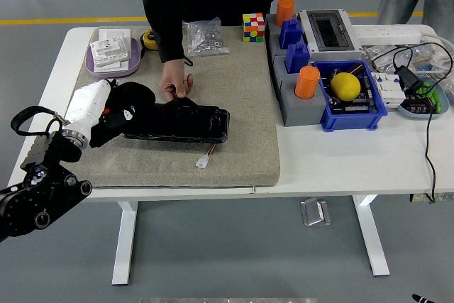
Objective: Pick the rag up,wipe the panel,place it on the desk
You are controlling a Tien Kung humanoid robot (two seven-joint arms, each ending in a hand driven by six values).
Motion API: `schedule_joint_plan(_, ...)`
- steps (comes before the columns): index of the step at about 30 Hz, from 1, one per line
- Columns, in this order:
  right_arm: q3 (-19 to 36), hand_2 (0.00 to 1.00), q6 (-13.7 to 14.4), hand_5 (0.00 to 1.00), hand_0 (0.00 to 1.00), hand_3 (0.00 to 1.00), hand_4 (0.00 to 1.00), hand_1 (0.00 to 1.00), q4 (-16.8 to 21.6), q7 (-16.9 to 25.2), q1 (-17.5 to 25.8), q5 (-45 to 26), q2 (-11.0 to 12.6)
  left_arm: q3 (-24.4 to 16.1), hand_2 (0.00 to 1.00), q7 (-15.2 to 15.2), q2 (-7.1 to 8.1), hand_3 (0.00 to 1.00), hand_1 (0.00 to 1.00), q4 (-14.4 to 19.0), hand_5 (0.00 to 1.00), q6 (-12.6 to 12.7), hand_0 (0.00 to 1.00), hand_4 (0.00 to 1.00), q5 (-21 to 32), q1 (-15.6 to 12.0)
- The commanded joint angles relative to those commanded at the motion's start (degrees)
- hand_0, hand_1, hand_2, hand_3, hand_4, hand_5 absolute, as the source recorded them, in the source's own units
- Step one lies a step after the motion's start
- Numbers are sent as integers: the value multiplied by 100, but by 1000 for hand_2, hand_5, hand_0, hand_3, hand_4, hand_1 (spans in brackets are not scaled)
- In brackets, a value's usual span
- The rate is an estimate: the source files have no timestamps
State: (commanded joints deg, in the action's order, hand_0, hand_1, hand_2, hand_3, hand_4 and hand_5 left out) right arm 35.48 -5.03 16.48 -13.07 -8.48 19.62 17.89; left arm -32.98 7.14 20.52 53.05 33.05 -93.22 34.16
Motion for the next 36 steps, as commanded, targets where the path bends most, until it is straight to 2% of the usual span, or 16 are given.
schedule_joint_plan(16, -55, 716, -32, 558, 777, 638, 998, 665, -5, 8, -32, -16, 86, 515, 567, 126, -423, 532, 115, 44, 119, 20, 239, 456, -117, 305)
schedule_joint_plan(36, -163, 715, -65, 558, 778, 636, 998, 656, -5, -14, -72, -53, 161, 1157, 571, 237, -845, 532, 114, 66, 112, 21, 235, 457, -108, 618)
